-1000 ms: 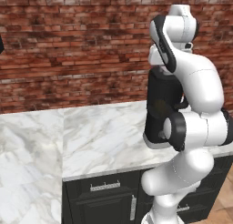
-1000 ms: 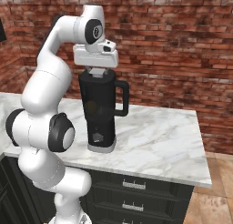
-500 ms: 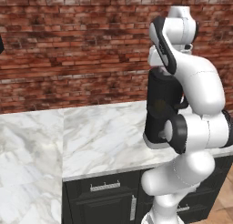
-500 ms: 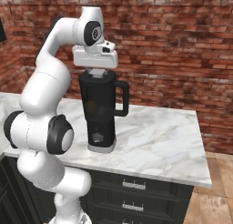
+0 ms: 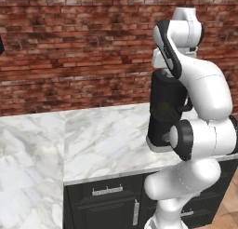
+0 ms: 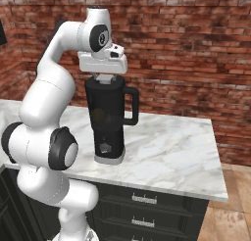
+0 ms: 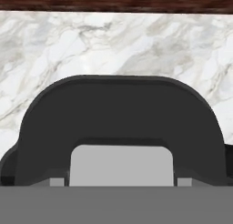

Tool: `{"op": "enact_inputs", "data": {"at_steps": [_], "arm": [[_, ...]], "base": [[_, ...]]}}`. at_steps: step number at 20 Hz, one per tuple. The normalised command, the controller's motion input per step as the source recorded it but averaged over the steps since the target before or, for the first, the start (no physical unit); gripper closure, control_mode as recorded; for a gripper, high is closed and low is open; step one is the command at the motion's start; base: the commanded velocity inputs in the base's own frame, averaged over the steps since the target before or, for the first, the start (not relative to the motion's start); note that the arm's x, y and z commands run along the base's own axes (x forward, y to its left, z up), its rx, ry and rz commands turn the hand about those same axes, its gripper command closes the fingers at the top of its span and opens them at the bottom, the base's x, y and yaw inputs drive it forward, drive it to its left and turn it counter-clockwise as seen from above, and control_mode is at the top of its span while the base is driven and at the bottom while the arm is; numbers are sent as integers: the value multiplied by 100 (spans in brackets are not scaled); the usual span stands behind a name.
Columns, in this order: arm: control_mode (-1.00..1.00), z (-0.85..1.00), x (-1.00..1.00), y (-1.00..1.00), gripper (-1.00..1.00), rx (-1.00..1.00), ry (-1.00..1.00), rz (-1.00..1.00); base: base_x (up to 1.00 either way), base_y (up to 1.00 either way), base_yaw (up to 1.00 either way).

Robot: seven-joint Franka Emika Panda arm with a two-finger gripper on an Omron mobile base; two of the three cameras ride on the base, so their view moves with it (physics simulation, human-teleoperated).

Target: Open the blender lid, put the pear in the blender, close the lid, and start the blender.

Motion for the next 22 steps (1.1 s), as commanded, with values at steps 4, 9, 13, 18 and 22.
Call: {"op": "enact_inputs", "data": {"at_steps": [4, 9, 13, 18, 22], "arm": [[-100, 0, 0, 0, -100, 0, 0, 0], [-100, 1, 0, 0, -100, 0, 0, 0], [-100, 19, 0, 0, -100, 0, -5, 0], [-100, 24, -12, 0, -100, 0, -17, 0], [-100, 28, -30, 0, -100, 0, -24, 0]], "base": [[0, 0, 0], [0, 0, 0], [0, 0, 0], [0, 0, 0], [0, 0, 0]]}}
